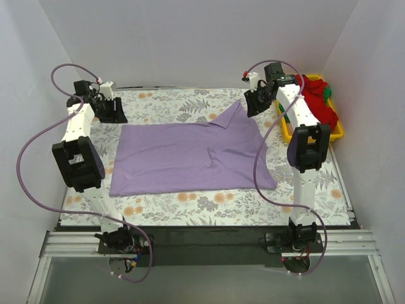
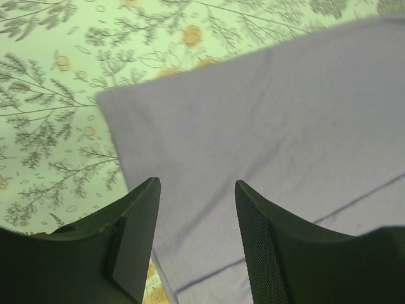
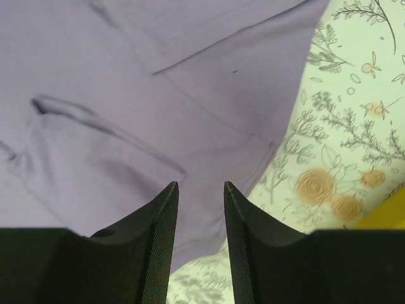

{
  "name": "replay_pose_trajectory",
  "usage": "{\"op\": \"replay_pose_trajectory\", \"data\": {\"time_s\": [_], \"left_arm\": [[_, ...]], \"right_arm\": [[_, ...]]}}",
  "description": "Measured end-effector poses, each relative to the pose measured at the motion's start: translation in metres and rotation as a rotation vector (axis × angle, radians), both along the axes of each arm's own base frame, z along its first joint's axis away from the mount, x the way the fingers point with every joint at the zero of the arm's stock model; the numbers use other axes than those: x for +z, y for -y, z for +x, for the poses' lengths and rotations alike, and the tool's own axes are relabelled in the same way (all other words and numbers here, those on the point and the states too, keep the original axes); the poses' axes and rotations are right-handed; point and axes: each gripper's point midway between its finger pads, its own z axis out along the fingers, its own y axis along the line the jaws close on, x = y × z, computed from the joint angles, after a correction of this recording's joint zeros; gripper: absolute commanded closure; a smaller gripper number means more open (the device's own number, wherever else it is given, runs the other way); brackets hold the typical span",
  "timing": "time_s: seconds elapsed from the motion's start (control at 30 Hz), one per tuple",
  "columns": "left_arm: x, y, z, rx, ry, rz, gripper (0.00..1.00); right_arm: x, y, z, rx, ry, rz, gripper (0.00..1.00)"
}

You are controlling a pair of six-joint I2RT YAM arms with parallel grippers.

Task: Fold and stack the t-shirts
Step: Fold the tshirt

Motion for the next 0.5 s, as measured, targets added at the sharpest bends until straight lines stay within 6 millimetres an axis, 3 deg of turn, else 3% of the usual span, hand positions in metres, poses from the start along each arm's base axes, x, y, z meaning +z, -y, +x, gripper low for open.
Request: {"op": "replay_pose_trajectory", "data": {"time_s": [0.07,0.27,0.5], "left_arm": [[-0.004,-0.012,0.017,0.047,0.004,-0.022,0.50],[-0.030,-0.019,0.030,0.108,-0.051,-0.076,0.50],[-0.043,-0.017,0.036,0.121,-0.071,-0.094,0.49]], "right_arm": [[-0.020,0.003,0.018,-0.016,-0.012,-0.010,0.56],[-0.085,0.012,0.054,-0.055,-0.023,-0.074,0.42],[-0.106,0.013,0.080,-0.076,0.045,-0.093,0.38]]}}
